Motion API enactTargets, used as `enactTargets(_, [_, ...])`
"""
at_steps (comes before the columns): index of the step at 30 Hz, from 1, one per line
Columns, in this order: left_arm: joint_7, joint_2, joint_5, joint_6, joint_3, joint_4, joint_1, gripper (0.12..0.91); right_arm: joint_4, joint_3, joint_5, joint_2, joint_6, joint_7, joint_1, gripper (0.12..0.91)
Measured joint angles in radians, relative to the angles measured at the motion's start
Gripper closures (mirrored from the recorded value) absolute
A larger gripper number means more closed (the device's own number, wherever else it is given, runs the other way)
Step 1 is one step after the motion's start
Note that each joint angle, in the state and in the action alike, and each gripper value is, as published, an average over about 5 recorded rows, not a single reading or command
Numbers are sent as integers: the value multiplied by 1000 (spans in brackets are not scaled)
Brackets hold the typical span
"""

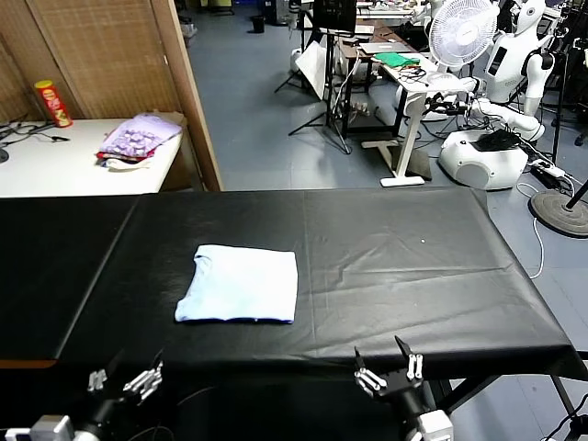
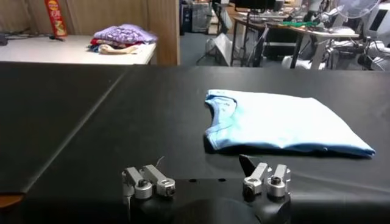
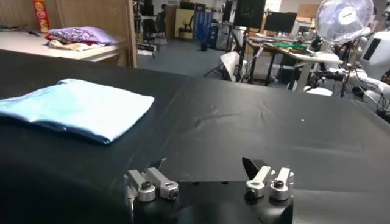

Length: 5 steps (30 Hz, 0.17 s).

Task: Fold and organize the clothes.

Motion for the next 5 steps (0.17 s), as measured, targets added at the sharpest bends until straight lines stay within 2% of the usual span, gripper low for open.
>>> enactTargets(5, [0,0,0,1,0,-1,-2,232,0,-1,0,0,0,0,0,227])
